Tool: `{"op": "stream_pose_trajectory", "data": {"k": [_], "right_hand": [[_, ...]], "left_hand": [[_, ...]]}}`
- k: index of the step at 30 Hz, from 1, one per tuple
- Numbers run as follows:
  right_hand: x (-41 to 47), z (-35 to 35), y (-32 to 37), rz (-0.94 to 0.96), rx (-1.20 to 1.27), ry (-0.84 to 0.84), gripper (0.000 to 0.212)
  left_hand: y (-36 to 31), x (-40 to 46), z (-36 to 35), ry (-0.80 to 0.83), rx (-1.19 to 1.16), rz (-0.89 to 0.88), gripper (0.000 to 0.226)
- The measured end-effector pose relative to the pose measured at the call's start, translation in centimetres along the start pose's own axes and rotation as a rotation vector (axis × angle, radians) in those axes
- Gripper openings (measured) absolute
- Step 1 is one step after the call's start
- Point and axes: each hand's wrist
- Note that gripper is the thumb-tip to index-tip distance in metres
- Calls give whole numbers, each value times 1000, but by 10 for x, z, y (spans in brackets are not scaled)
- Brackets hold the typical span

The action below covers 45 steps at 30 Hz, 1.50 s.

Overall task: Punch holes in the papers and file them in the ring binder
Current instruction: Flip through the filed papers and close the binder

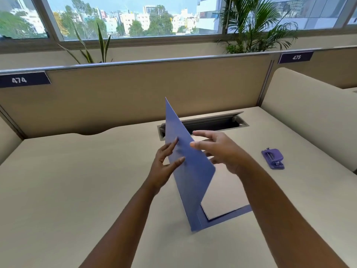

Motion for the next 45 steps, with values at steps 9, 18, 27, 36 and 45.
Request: {"op": "stream_pose_trajectory", "data": {"k": [9,18,27,36,45], "right_hand": [[18,75,-51,-152,-182,-299,34],[45,78,-159,-476,-226,-489,41],[50,48,-205,-567,-401,-411,35],[57,24,-216,-614,-645,-292,53],[65,-22,-201,-453,-758,-187,69]], "left_hand": [[62,-4,-28,245,457,133,78],[90,-8,-46,128,245,319,69],[89,-6,-62,116,379,356,75],[84,-5,-58,113,473,388,76],[86,-13,-9,9,465,446,74]]}}
Point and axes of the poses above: each hand's wrist, its own x-axis towards the middle knuckle, its own z-axis out of the back of the hand, y = z × x, and after that the axes turned 6 degrees about -x, right-handed
